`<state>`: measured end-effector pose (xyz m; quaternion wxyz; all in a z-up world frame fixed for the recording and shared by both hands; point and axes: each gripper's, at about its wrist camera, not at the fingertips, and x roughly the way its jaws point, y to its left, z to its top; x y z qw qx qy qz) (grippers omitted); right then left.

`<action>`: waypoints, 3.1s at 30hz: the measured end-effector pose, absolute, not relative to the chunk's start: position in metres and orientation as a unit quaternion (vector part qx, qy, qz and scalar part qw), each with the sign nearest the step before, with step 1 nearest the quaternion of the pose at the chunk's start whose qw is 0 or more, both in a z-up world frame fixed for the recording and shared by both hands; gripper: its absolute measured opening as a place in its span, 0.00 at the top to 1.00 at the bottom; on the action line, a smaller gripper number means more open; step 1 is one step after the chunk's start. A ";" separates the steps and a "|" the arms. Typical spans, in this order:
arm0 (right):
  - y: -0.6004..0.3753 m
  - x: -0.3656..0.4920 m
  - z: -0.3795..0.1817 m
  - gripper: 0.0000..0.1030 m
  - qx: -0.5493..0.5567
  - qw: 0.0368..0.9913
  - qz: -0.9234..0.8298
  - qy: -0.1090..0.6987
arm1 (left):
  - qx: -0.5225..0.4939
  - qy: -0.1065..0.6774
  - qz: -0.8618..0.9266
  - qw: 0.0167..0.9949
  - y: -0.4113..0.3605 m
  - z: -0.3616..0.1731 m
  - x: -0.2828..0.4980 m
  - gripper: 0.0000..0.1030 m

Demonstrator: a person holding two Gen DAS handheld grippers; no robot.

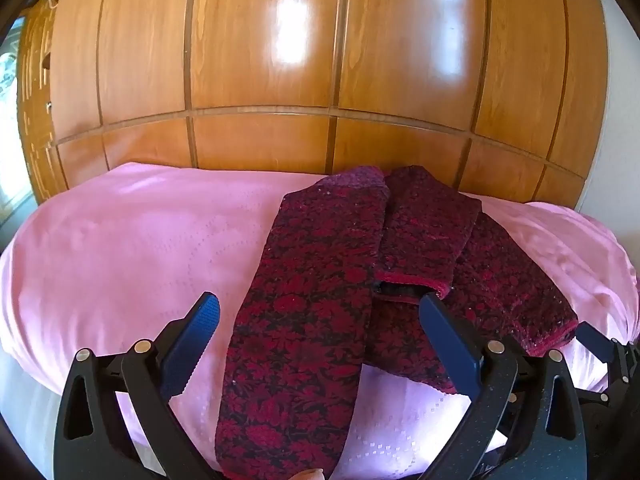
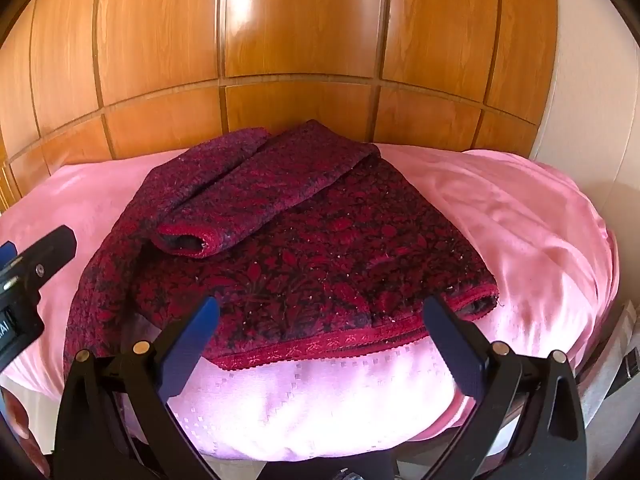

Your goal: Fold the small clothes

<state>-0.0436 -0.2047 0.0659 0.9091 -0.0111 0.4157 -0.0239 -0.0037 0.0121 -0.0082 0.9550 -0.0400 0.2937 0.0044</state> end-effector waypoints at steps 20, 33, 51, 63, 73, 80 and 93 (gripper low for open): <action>-0.189 -0.047 0.068 0.02 -0.049 0.909 -0.029 0.413 | -0.059 0.307 0.001 0.950 0.018 -0.013 0.001 0.04; -0.187 -0.043 0.063 0.02 -0.048 0.905 -0.023 0.422 | -0.059 0.309 0.004 0.949 0.023 -0.014 0.003 0.04; -0.187 -0.032 0.050 0.02 -0.040 0.899 -0.013 0.437 | -0.039 0.336 0.008 0.941 0.016 -0.023 0.016 0.04; -0.184 -0.023 0.040 0.02 -0.039 0.894 0.000 0.447 | -0.016 0.359 0.008 0.933 0.010 -0.034 0.030 0.04; -0.185 -0.019 0.033 0.02 -0.036 0.890 0.002 0.454 | 0.002 0.386 -0.002 0.923 0.003 -0.044 0.041 0.04; -0.192 -0.016 0.038 0.02 -0.027 0.889 0.059 0.454 | -0.024 0.412 -0.010 0.911 0.015 -0.056 0.054 0.11; -0.227 0.078 0.033 0.31 0.164 0.827 0.174 0.509 | -0.010 0.435 -0.063 0.898 0.014 -0.072 0.061 0.37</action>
